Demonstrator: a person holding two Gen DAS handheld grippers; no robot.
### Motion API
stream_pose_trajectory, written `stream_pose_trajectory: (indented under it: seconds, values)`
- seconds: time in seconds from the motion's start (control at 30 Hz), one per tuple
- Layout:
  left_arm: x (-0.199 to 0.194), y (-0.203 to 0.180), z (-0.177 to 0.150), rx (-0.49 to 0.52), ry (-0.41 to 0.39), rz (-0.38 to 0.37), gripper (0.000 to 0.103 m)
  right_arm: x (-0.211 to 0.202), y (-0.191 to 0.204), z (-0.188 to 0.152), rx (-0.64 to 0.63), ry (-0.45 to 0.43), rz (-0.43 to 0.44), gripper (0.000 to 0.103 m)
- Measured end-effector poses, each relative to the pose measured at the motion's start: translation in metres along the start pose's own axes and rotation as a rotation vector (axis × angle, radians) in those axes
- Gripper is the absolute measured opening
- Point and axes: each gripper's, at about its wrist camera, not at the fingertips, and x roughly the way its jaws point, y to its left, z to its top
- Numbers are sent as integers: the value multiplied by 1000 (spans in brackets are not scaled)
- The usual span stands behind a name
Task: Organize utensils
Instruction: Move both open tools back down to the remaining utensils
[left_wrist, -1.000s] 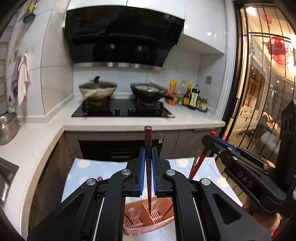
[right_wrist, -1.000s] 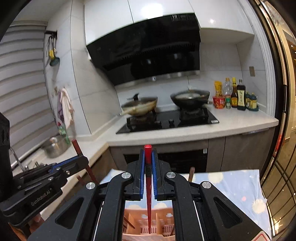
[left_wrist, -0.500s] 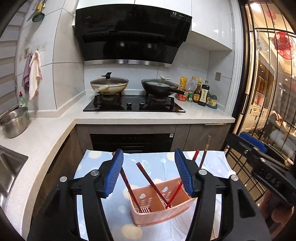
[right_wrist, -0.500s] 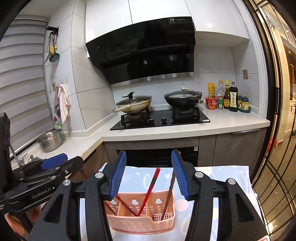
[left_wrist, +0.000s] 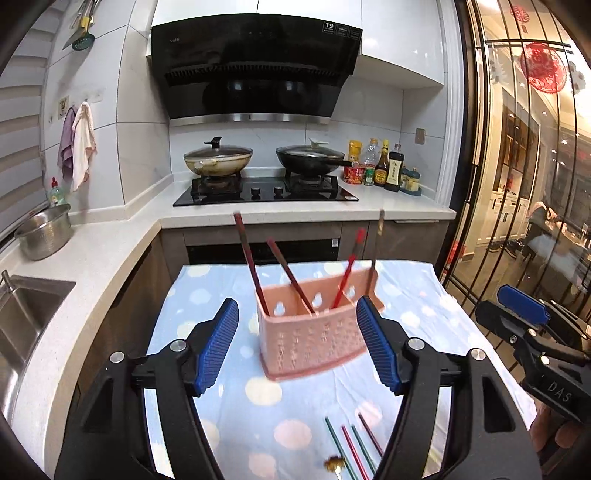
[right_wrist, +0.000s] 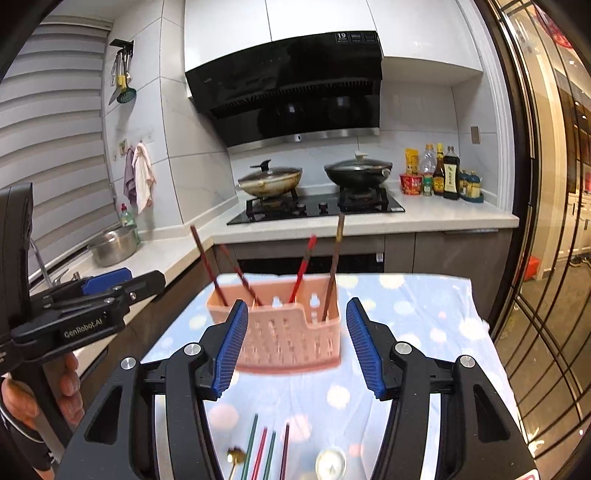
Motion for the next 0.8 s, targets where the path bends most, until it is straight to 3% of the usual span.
stream_pose_trajectory:
  seconds: [0.37, 0.57, 0.8]
  values:
    - [-32, -9, -87, -15, 106, 1, 67, -46, 8, -98, -11, 141, -23, 54]
    - [-39, -11, -135, -36, 195, -11, 67, -67, 13, -148, -34, 197, -67, 54]
    - [-39, -19, -190, -39, 321, -23, 67, -70, 13, -193, -6, 286, -57, 50]
